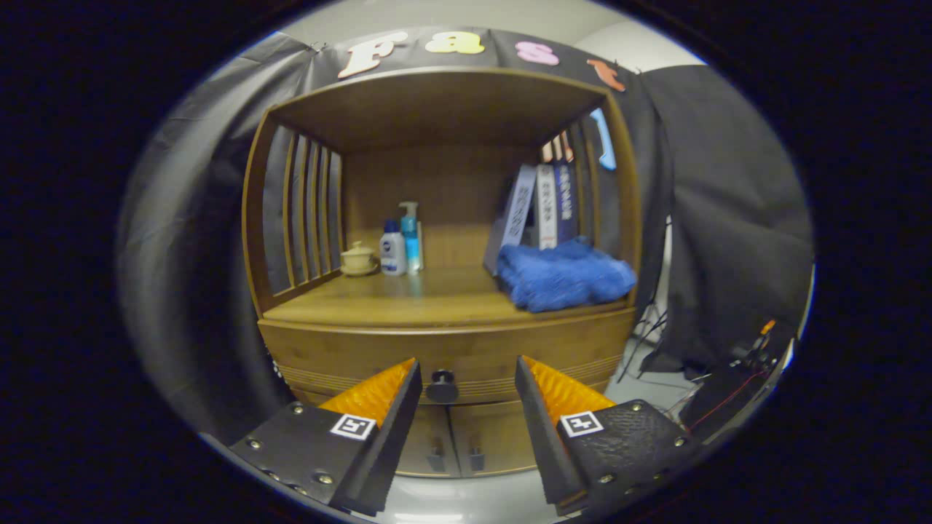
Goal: Pull open the drawer, take out the items inside it, and place them on the countertop above the cabinet.
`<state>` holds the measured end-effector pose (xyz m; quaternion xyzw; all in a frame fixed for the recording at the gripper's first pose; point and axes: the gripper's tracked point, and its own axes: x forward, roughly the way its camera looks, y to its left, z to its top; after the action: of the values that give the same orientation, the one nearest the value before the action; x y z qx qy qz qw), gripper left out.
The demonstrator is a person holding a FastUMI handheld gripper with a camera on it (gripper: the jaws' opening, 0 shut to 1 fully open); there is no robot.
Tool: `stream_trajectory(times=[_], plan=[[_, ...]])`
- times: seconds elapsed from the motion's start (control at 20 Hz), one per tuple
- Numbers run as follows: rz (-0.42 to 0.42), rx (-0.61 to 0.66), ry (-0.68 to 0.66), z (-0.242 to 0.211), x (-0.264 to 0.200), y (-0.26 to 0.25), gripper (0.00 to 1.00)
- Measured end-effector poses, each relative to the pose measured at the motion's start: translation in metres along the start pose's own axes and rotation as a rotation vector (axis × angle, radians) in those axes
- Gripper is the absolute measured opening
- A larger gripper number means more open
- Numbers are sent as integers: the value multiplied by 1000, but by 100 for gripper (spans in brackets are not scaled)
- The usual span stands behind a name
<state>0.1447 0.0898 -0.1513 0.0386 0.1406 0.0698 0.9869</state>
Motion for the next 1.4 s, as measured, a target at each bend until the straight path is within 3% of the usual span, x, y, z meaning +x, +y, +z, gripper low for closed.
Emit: stream_trajectory(times=[0.1,0.3,0.5,0.75,1.0,1.4], plan=[[46,12,50,-22,33,15,77],[57,-6,158,-60,80,24,77],[1,-29,181,-73,101,13,49],[8,-17,196,-74,103,14,35],[-8,-47,234,-80,74,10,32],[-102,-62,263,-97,-24,-6,32]])
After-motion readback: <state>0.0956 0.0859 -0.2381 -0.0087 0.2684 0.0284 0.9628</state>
